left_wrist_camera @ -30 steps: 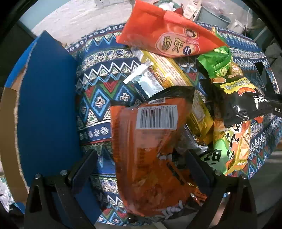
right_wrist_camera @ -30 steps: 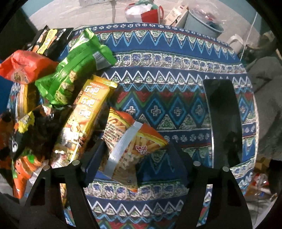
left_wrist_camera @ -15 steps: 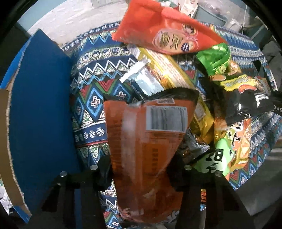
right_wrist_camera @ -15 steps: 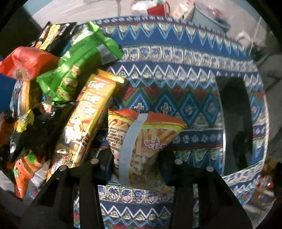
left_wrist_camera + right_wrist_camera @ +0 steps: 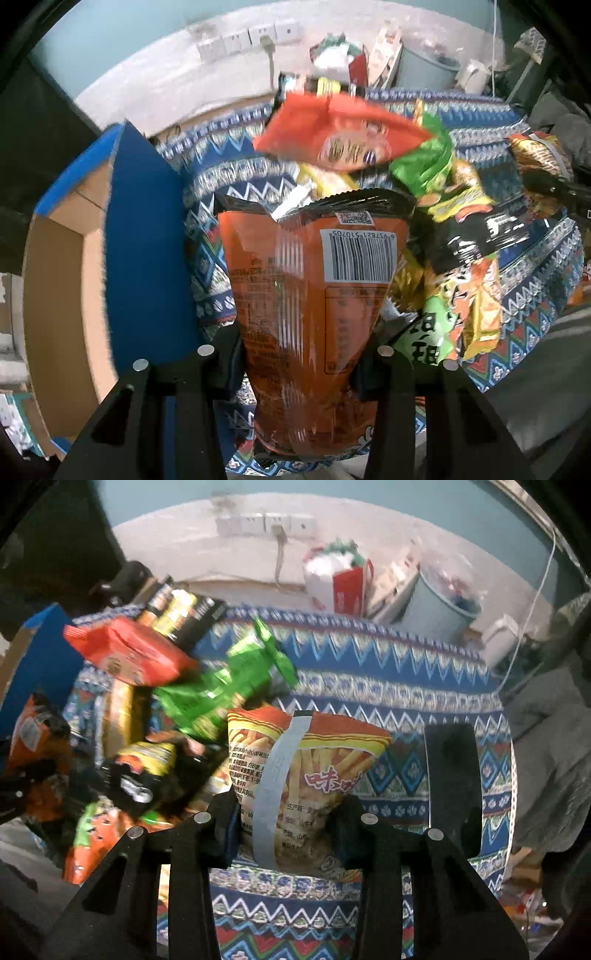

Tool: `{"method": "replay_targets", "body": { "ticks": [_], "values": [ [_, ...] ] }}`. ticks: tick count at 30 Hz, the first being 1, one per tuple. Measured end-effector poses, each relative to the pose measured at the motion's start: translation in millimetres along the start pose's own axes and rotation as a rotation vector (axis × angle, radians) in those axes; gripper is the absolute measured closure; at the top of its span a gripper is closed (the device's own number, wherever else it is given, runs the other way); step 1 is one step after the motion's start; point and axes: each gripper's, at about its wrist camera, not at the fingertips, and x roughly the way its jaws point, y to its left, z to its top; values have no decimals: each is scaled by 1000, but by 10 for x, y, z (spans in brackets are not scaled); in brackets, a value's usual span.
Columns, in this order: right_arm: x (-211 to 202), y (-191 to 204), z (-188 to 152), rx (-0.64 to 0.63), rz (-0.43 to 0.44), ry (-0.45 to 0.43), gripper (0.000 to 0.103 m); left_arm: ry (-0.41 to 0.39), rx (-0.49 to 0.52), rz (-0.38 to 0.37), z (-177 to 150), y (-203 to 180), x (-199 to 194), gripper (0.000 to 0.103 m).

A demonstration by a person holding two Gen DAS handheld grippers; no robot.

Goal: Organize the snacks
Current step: 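Carry both held bags over the cardboard box and lower them in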

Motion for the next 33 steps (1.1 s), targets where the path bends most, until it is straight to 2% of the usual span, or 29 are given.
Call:
{"method": "replay_targets", "body": {
  "ticks": [7,12,20,33],
  "values": [
    [-402,215,4,-38,50,-85,66,-122,25,49,-94,83,-420,58],
    [-537,381,98,-71,77,-141,66,-170,4,40,-55,153,-639,58],
    [-725,637,260,-103,118,-212,66,-229,-32,32,-44,365,-830,58],
    [-872,1225,502,-175,196,-266,66,-302,-105,68,-128,789,-1046,58]
  ]
}}
